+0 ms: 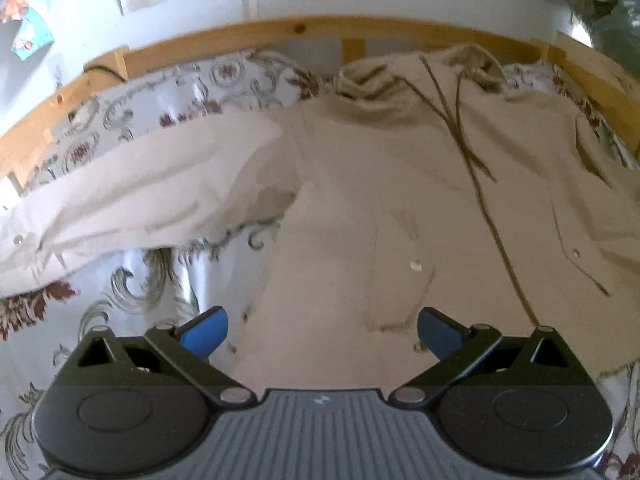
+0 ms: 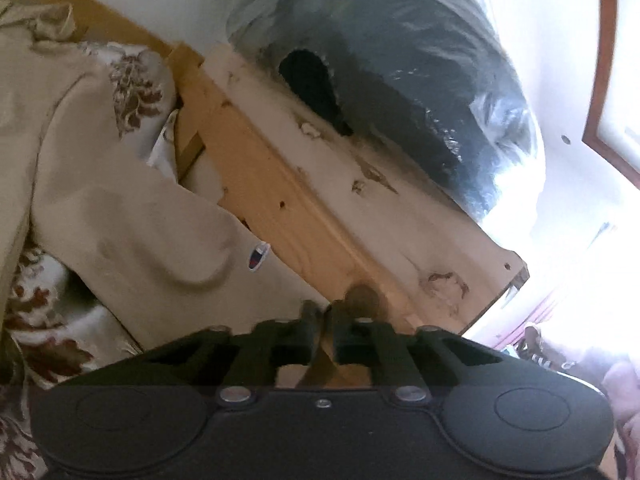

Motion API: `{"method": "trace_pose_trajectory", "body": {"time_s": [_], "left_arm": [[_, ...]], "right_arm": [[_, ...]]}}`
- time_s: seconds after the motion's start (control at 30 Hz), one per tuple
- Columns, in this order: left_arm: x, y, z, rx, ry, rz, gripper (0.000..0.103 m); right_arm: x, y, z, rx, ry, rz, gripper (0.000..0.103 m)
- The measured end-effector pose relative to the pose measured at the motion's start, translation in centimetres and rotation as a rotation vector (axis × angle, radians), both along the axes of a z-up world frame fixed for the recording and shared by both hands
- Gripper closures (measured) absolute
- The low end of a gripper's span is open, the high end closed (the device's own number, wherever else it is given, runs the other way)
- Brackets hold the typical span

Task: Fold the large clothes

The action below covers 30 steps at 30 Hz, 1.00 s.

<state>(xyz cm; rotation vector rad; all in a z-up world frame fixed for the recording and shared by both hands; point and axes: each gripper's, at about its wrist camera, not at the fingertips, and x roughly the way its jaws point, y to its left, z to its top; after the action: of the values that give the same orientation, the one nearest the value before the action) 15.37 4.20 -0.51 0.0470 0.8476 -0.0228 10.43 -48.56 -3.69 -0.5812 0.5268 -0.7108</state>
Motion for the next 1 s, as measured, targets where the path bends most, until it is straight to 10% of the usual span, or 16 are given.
{"method": "trace_pose_trajectory", "body": {"time_s": [0.23, 0.47, 0.63, 0.87, 1.0], "left_arm": [[0.6, 1.0, 0.0, -0.034, -0.011, 0.014, 0.001], [-0.2, 3.4, -0.1, -0.036, -0.037, 0.012, 0.001], [0.2, 6.1, -0.2, 0.009, -0.035, 0.037, 0.001], [1.8, 10.4, -0.8, 0.098, -0.006, 0.042, 0.001], [4.2, 11.0, -1.2, 0.129, -0.022, 0.004, 0.001]], "right_arm": [[-0.4, 4.9, 12.2, 0.246, -0.190, 0.268, 0.103], [5.1, 17.6, 22.9, 0.623, -0.333, 0.765, 0.103], [11.8, 30.3, 21.0, 0.745, -0.229, 1.012, 0.103], [17.7, 36.7, 12.0, 0.891, -0.063, 1.098, 0.037], [20.0, 35.8, 7.2, 0.844, -0.037, 1.037, 0.029]]}}
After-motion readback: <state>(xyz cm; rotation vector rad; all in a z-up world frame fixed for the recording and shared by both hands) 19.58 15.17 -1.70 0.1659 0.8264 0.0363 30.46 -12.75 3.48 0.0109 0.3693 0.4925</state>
